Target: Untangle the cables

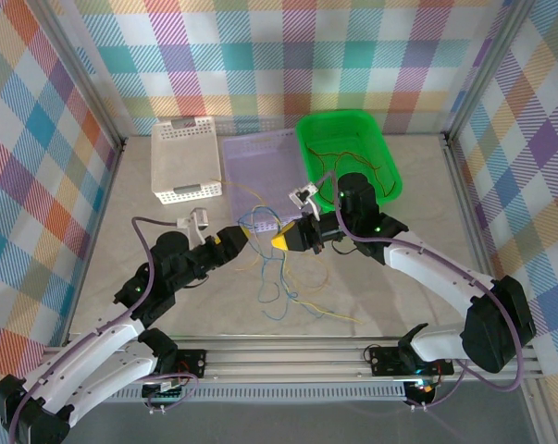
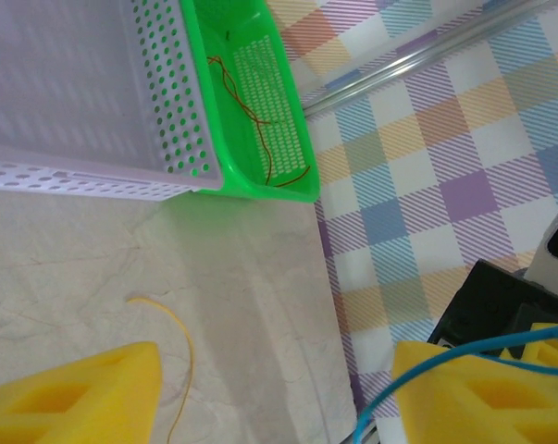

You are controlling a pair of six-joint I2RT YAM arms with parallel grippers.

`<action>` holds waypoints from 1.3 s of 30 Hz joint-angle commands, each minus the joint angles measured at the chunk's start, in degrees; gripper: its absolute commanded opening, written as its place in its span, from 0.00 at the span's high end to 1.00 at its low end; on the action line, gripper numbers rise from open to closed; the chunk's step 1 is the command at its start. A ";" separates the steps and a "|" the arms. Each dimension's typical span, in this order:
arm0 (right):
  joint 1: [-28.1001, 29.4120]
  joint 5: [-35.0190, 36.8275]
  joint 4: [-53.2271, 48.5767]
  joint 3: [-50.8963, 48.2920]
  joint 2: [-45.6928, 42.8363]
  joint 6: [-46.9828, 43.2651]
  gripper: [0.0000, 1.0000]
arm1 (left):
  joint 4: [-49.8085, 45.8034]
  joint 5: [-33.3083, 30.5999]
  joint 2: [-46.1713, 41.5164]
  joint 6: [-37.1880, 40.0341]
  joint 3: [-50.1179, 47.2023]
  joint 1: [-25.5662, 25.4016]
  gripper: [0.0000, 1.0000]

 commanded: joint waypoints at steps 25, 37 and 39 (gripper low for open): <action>-3.17 19.76 -19.66 2.30 7.07 -5.25 0.98 | -12.89 -8.14 -2.83 -0.26 5.24 -0.53 1.00; -5.87 29.25 -24.33 1.66 10.60 -8.68 0.66 | -27.38 -11.56 4.37 2.22 16.46 -0.46 1.00; -5.82 30.67 -23.73 0.77 9.60 -9.06 0.63 | -28.45 -11.60 4.82 2.31 17.64 -0.47 1.00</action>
